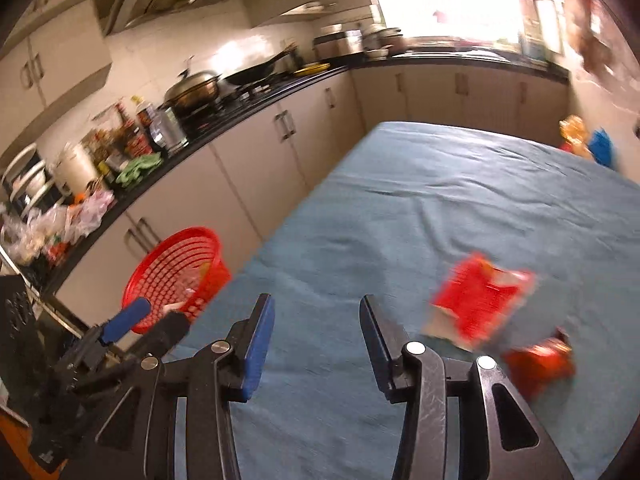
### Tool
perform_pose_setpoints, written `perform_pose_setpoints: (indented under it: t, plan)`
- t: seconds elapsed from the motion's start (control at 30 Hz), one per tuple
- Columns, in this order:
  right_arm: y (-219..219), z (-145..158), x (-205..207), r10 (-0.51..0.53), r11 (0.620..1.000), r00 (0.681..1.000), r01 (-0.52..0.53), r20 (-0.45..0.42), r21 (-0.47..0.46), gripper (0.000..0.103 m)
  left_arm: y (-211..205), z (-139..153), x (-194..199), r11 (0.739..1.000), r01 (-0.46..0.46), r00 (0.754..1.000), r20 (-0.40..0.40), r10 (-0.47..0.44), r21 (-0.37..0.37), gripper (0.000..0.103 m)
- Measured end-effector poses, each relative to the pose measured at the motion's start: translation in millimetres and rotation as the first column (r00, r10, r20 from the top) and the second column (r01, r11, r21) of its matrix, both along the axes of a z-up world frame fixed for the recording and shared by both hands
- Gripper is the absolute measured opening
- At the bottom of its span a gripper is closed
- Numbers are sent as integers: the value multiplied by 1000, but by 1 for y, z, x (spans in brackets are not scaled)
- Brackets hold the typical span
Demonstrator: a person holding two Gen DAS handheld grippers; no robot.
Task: Collect trash
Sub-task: 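Grasp the torn red snack box with the left tool while the right grasps the red snack bag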
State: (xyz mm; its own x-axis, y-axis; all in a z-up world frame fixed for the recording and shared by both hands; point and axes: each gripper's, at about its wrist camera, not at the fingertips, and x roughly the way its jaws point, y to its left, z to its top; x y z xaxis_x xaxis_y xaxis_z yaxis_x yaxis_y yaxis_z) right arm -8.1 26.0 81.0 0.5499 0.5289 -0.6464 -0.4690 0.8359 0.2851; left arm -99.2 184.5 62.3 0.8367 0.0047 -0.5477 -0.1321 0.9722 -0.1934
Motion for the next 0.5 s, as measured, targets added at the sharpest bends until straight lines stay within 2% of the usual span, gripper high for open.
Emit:
perform_pose_setpoints:
  t: [0.23,0.4,0.5]
  plan:
    - [-107,-10,13,-188,981,981,189,-47,33,48,-64,-9,18,990,132,988,-84,-128,47,80]
    - [-167,-22,33,-298,953,951,301,-78,39,48,-89,-2,35,978,207,968,-151,-202,13,81]
    - [-190,-34,43,-317,938,938,332,-140,97,48,-101,2,48,969,248,950,-192,-245,-5,81]
